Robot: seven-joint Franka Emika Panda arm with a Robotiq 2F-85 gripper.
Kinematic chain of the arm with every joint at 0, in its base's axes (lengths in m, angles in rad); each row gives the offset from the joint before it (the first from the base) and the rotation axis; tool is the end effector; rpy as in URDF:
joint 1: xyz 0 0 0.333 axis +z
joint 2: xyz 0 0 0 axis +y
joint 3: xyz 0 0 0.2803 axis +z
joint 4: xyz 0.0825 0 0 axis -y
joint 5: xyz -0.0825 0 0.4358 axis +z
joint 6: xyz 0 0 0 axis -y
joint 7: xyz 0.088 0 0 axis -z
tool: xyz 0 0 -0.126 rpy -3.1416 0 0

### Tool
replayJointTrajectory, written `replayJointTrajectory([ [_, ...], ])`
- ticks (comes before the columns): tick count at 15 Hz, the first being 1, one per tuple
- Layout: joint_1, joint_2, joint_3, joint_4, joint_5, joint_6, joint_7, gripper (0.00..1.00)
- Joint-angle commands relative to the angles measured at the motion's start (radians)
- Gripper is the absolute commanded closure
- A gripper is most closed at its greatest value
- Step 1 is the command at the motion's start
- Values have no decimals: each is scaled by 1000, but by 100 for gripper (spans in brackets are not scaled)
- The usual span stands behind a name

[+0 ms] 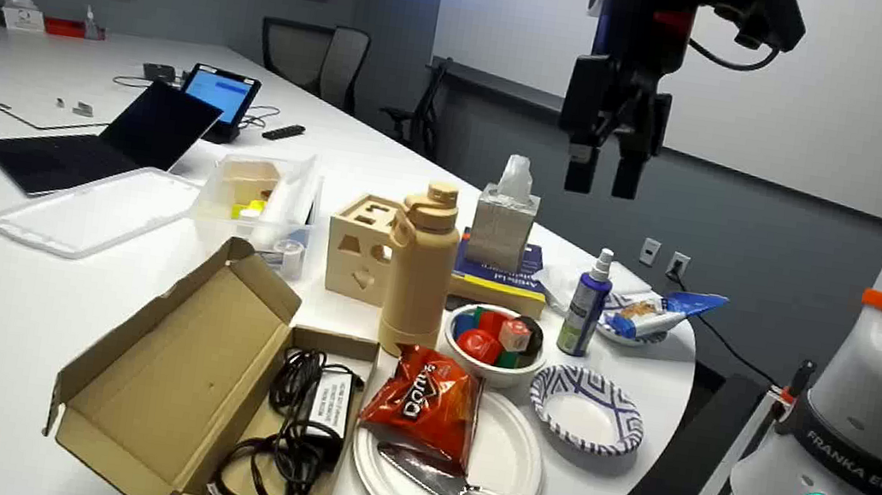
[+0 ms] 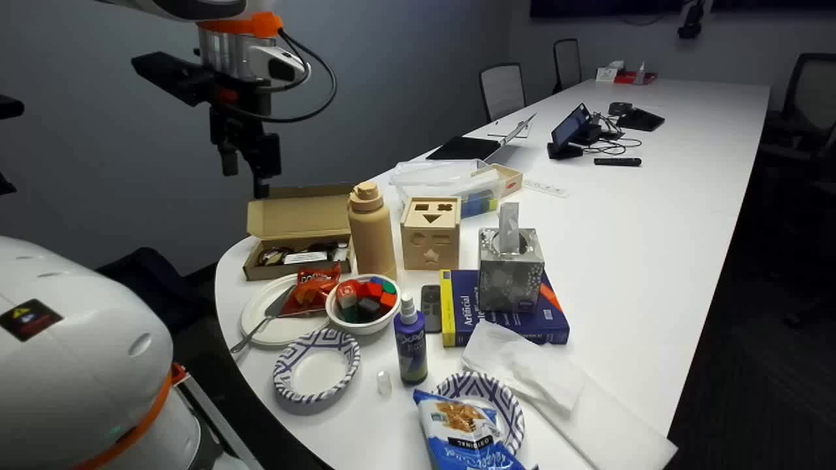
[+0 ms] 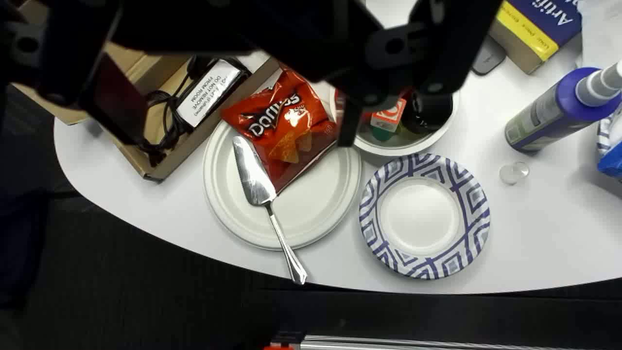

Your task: Unscrew the bottle's cap

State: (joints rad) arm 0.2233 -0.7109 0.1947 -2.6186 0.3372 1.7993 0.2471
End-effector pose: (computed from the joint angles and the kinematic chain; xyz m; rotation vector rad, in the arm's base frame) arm 0.3523 0.1826 0.3952 -2.9772 -0.0321 0.2465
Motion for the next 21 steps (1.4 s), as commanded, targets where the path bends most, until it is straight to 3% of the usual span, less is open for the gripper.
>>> replayJointTrajectory([
  [1,-14,-2,11,2,7,-4,-7,0],
  [9,-26,11,28,12,-5,5,23,0],
  [16,-104,186,125,103,-138,250,147,0],
  [21,-133,322,139,149,-247,436,222,0],
])
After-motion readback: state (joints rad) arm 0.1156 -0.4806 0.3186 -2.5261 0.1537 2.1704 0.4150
